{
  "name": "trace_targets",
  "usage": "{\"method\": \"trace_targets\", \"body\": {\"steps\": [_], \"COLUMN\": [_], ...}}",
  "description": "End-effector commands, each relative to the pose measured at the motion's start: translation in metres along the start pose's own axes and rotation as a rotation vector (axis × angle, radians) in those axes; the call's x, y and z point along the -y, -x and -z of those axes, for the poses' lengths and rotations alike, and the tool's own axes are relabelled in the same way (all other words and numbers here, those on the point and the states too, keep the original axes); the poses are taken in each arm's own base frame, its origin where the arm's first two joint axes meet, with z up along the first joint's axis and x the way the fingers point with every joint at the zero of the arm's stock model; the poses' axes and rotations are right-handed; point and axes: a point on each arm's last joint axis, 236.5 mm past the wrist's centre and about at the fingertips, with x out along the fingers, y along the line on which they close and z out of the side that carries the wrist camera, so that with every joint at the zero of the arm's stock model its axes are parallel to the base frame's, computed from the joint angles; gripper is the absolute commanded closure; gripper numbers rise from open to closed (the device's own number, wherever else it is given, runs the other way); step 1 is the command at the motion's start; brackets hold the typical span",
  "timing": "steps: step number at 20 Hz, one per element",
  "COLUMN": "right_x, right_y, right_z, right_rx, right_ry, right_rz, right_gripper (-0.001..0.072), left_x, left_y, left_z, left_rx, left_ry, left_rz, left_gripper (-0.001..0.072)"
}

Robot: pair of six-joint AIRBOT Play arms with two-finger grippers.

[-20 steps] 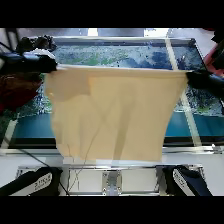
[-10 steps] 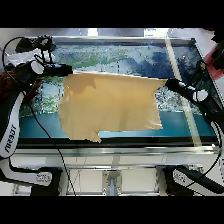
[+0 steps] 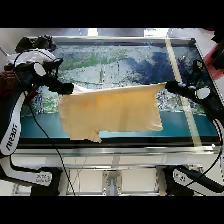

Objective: Fold the shirts.

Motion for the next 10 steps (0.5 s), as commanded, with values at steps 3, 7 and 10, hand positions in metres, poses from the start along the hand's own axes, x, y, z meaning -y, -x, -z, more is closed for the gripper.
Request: {"method": "trace_targets", "body": {"steps": [3,7,10], "right_x": [0.002,0.007,0.011], "right_y": [0.0,-0.016,-0.034], "right_z": [0.025,0.044,0.053], "right_rx": [-0.112,-0.175,-0.194], "right_ry": [0.023,-0.014,-0.062], "right_rz": [0.005,0.006,0.0], "right_gripper": [0.0675,0.0674,0.0675], "left_x": [0.0,-0.005,-0.007], "left_y": [-0.023,-0.038,-0.04], "left_z": [0.051,0.045,0.021], "left_rx": [-0.162,-0.119,-0.014], "left_ry": [0.027,0.057,0.084], "left_rz": [0.018,0.008,0.005], "left_gripper": [0.0696,0.0696,0.0696]}}
